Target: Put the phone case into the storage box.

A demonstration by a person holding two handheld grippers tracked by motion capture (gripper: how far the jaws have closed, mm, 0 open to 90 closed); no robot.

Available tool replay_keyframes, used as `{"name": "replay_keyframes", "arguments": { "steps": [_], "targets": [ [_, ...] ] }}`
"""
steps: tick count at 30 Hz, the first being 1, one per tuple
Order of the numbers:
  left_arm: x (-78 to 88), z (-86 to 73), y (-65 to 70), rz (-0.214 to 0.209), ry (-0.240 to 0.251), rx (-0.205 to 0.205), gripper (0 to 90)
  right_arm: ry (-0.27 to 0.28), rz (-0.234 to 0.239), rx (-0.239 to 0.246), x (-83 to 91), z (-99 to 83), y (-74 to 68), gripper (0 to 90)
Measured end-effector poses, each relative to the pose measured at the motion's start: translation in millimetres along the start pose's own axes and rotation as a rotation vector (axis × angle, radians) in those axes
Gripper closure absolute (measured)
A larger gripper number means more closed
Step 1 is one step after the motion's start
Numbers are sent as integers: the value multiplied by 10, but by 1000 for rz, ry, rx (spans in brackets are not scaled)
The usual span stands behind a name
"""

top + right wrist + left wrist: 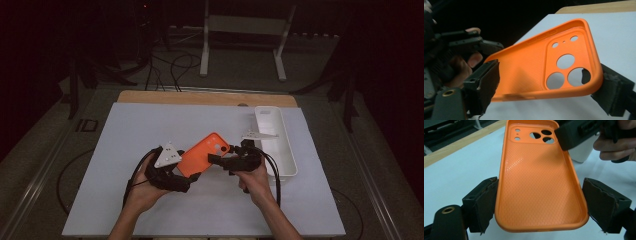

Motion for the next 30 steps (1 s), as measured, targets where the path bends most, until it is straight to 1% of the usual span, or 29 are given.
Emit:
{"name": "replay_keyframes", "arguments": {
  "steps": [2,4,5,6,7,8,9,10,12,14,15,17,18,20,22,26,28,30],
  "targets": [
    [-22,-15,0,4,-11,-5,164,0,4,-16,5,2,-7,168],
    [-38,-18,9,-2,-7,-3,164,12,-2,-28,19,12,-10,229],
    [-51,-16,16,-2,-6,-1,164,13,18,-41,22,11,-28,247],
    [-66,-13,27,-4,-8,-5,164,10,45,-47,13,6,-59,284],
    [-88,-12,37,-3,-15,-7,164,2,51,-41,-2,-6,-88,324],
    [-109,-17,35,11,-25,-15,164,-1,28,-28,-19,-10,-102,315],
    [-128,-23,36,17,-31,-14,164,-3,5,-21,-28,-9,-107,339],
    [-139,-31,32,18,-36,-15,164,-3,-7,-23,-30,-3,-106,378],
    [-154,-49,29,21,-44,-12,163,-5,-13,-46,-26,14,-105,433],
    [-168,-62,39,15,-53,-13,163,-16,-28,-55,-28,20,-101,497],
    [-175,-63,50,10,-55,-16,163,-22,-33,-52,-32,21,-110,539],
    [-191,-62,78,3,-62,-30,163,-39,-24,-34,-54,12,-167,616],
    [-202,-62,87,7,-67,-38,163,-51,-24,-23,-72,1,-202,646],
    [-221,-69,92,13,-75,-41,163,-59,-50,1,-97,-6,-240,714],
    [-224,-77,85,14,-77,-44,163,-59,-44,-6,-100,4,-264,742],
    [-213,-77,75,19,-75,-44,162,-68,-62,-9,-107,16,-260,773],
    [-219,-79,72,22,-77,-41,162,-68,-75,-18,-113,17,-253,791],
    [-229,-80,66,34,-79,-42,161,-67,-89,-28,-119,15,-240,805]
  ]
}}
Point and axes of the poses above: each handheld gripper's, and its own axes: x roughly backward along the jaws, z roughly out of its top, y roughly to its right, the point moved 10 cm from there along -x, roughly forward along the jaws, and after that the axes turned 9 degrees about -y, right-handed, at the moved point
